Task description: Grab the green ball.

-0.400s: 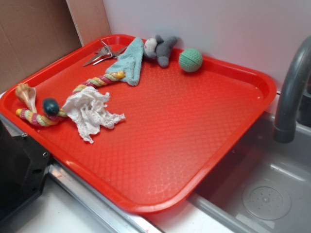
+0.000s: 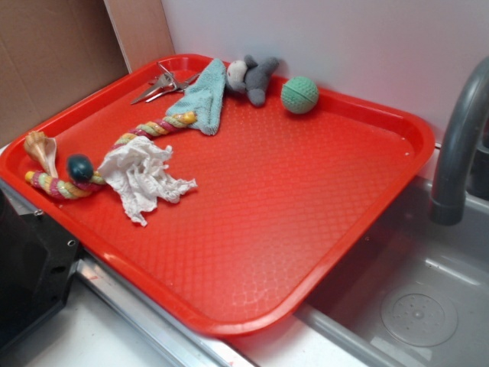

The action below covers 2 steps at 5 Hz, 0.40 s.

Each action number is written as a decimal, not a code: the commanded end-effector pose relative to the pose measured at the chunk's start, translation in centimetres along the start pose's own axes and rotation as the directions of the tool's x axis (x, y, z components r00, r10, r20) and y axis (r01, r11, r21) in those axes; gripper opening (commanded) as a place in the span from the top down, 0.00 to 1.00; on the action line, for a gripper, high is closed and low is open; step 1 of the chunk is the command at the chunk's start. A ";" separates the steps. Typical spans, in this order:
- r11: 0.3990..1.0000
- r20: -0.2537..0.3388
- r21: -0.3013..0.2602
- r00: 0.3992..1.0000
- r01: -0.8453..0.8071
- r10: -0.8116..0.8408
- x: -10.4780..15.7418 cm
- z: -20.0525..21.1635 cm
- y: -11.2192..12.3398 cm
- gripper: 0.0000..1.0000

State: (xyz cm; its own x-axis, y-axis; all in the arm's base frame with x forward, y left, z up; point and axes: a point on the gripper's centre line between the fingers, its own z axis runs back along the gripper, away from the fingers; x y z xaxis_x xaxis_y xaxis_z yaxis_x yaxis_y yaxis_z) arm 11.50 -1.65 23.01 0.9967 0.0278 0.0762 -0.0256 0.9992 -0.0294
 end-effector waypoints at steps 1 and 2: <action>0.983 0.148 0.095 0.975 0.154 -0.167 10.2 -8.5 -0.8 0.00; 0.991 0.197 0.088 0.974 0.099 -0.114 15.4 -8.4 -0.3 0.00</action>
State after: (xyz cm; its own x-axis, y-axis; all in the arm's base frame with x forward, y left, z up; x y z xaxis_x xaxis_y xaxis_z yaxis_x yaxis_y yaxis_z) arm 26.10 -2.27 13.61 0.9715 -0.0991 0.2155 0.0862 0.9939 0.0688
